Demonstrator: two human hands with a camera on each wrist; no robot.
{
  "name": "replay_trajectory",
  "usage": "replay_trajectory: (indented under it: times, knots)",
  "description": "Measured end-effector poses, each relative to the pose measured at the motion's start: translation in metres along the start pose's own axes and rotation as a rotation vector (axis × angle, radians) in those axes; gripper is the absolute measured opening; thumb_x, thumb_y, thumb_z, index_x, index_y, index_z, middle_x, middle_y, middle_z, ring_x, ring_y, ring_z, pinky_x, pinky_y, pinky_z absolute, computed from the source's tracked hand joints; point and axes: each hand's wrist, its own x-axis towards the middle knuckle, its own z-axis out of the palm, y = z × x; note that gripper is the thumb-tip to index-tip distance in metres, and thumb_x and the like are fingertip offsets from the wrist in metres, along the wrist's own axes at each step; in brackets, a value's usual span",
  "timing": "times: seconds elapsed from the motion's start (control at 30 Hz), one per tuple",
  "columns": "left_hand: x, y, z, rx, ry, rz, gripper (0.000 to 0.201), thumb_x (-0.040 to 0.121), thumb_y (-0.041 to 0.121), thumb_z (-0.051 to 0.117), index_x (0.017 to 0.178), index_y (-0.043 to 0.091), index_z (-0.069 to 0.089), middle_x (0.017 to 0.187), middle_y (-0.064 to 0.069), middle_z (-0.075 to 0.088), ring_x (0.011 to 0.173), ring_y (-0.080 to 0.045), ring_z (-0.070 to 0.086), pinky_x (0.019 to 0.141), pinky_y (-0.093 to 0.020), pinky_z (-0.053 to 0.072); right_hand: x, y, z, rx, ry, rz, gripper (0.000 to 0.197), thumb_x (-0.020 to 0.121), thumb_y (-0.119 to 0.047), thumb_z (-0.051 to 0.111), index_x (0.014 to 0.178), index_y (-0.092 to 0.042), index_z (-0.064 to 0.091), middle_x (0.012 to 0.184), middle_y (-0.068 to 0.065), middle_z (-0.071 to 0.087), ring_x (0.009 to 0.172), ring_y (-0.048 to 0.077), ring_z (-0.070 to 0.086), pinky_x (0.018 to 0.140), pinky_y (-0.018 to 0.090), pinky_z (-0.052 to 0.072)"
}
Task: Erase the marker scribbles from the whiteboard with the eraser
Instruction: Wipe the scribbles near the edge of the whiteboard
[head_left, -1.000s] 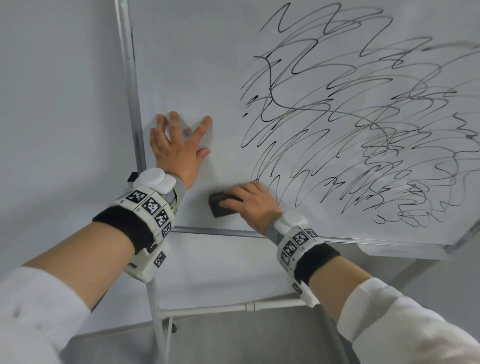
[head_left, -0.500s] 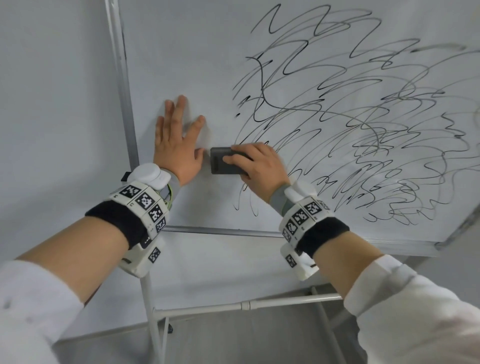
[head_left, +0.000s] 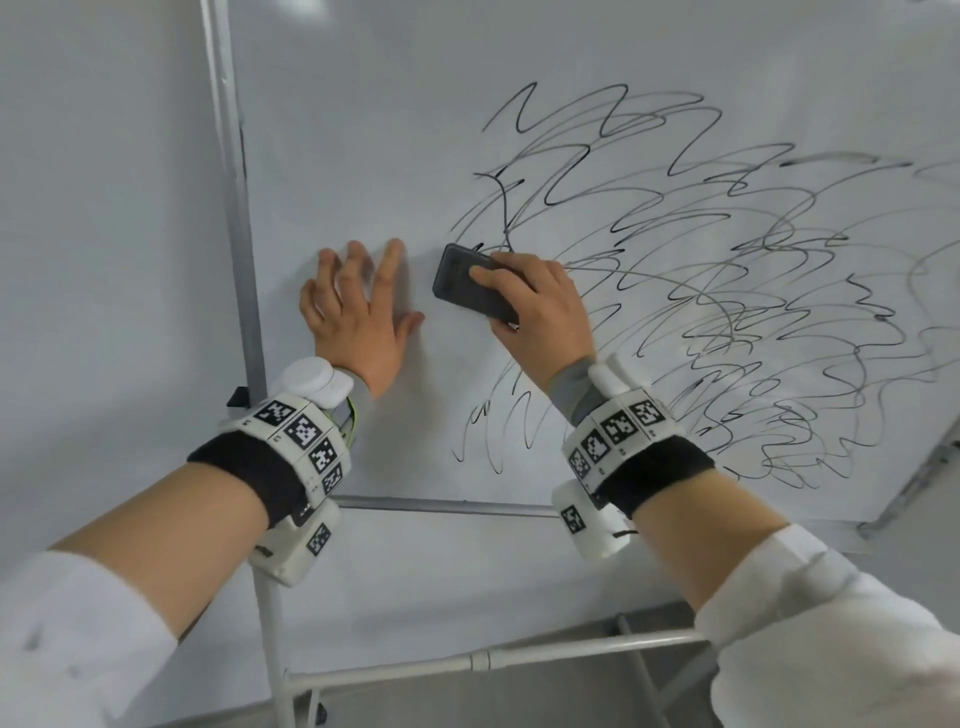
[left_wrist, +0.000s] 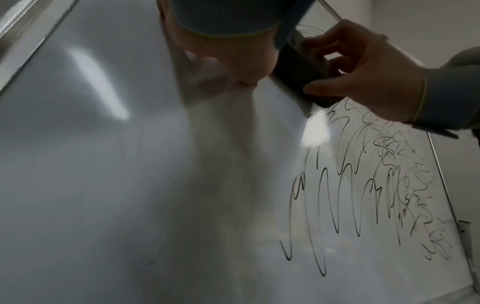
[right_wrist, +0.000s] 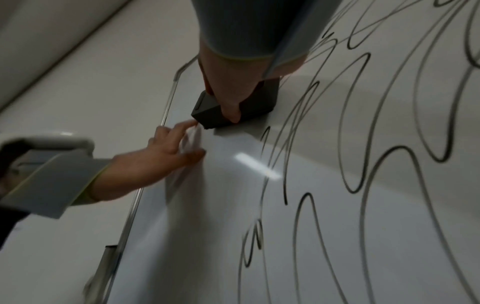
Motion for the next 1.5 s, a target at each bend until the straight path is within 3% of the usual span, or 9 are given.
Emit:
replay_trajectory:
  times: [0.23, 0.37, 0.5, 0.7, 0.83, 1.1, 1.23, 1.33, 1.5]
  knots:
    - [0.009, -0.005, -0.004, -0.018, 0.022, 0.051, 0.049, 0.091, 0.039, 0.038, 0.135, 0.020, 0.038, 0.135, -0.022, 0.033, 0.125, -0.045, 0.026, 0.098, -0.063, 0.025, -0.023, -0.006, 0.016, 0.014, -0.122, -0.136, 0.053, 0.065, 0.001, 0.070, 0.113, -0.020, 0.059, 0.112, 0.009, 0.064, 0.088, 0.035, 0.057, 0.073, 0.046, 0.049]
    - [0.023, -0.006, -0.011, -0.079, 0.147, 0.126, 0.028, 0.087, 0.028, 0.041, 0.112, 0.017, 0.047, 0.135, -0.011, 0.025, 0.129, -0.036, 0.022, 0.102, -0.060, 0.026, 0.028, 0.003, -0.009, -0.009, -0.033, -0.046, 0.050, 0.066, -0.002, 0.071, 0.114, -0.015, 0.063, 0.116, 0.010, 0.062, 0.092, 0.035, 0.057, 0.078, 0.045, 0.049]
    - [0.035, 0.004, -0.016, -0.115, 0.175, 0.201, 0.018, 0.090, 0.015, 0.043, 0.097, 0.002, 0.052, 0.142, -0.025, 0.035, 0.134, -0.045, 0.027, 0.104, -0.057, 0.027, 0.048, -0.001, -0.011, -0.022, 0.058, 0.026, 0.050, 0.065, -0.001, 0.071, 0.114, -0.013, 0.064, 0.117, 0.012, 0.061, 0.094, 0.035, 0.056, 0.080, 0.043, 0.048]
    - [0.044, 0.008, -0.026, -0.124, 0.174, 0.106, 0.039, 0.083, 0.010, 0.061, 0.120, 0.005, 0.050, 0.137, -0.018, 0.044, 0.129, -0.040, 0.036, 0.100, -0.052, 0.030, 0.042, -0.001, -0.013, -0.027, -0.059, -0.068, 0.052, 0.065, -0.001, 0.074, 0.114, -0.013, 0.065, 0.114, 0.013, 0.062, 0.089, 0.036, 0.058, 0.075, 0.046, 0.050]
    - [0.050, 0.012, -0.044, -0.066, 0.050, 0.069, 0.071, 0.084, 0.016, 0.059, 0.145, 0.018, 0.023, 0.137, -0.014, 0.038, 0.120, -0.037, 0.035, 0.101, -0.047, 0.027, 0.081, 0.016, -0.036, -0.016, 0.098, 0.120, 0.052, 0.071, -0.005, 0.071, 0.120, -0.014, 0.060, 0.121, 0.011, 0.058, 0.098, 0.034, 0.055, 0.084, 0.042, 0.048]
    - [0.055, 0.018, -0.056, 0.014, 0.002, 0.102, 0.070, 0.082, 0.014, 0.058, 0.143, 0.016, 0.024, 0.147, -0.013, 0.021, 0.137, -0.036, 0.011, 0.111, -0.047, 0.012, 0.067, -0.004, -0.020, -0.043, -0.013, -0.005, 0.055, 0.064, -0.002, 0.076, 0.116, -0.011, 0.063, 0.113, 0.016, 0.061, 0.084, 0.040, 0.058, 0.073, 0.044, 0.052]
    - [0.066, 0.016, -0.060, 0.012, -0.036, 0.211, 0.069, 0.085, 0.010, 0.056, 0.144, 0.005, 0.020, 0.157, -0.007, 0.000, 0.144, -0.026, -0.005, 0.116, -0.040, 0.001, 0.105, 0.021, -0.049, -0.002, 0.144, 0.186, 0.053, 0.073, -0.011, 0.071, 0.124, -0.015, 0.057, 0.120, 0.012, 0.056, 0.096, 0.034, 0.056, 0.081, 0.039, 0.049]
    - [0.068, 0.017, -0.060, -0.032, -0.003, 0.223, 0.064, 0.085, 0.014, 0.058, 0.140, 0.001, 0.028, 0.156, -0.006, 0.012, 0.144, -0.027, 0.007, 0.116, -0.042, 0.013, 0.121, 0.023, -0.052, -0.005, 0.228, 0.291, 0.054, 0.075, -0.012, 0.070, 0.127, -0.017, 0.055, 0.122, 0.010, 0.054, 0.098, 0.031, 0.056, 0.081, 0.039, 0.049]
    - [0.071, 0.026, -0.058, -0.043, 0.073, 0.169, 0.053, 0.087, 0.026, 0.060, 0.131, 0.001, 0.042, 0.151, -0.010, 0.028, 0.139, -0.033, 0.021, 0.107, -0.048, 0.026, 0.093, 0.001, -0.027, -0.056, 0.069, 0.038, 0.056, 0.066, -0.004, 0.074, 0.120, -0.012, 0.061, 0.117, 0.018, 0.059, 0.090, 0.040, 0.059, 0.077, 0.044, 0.052]
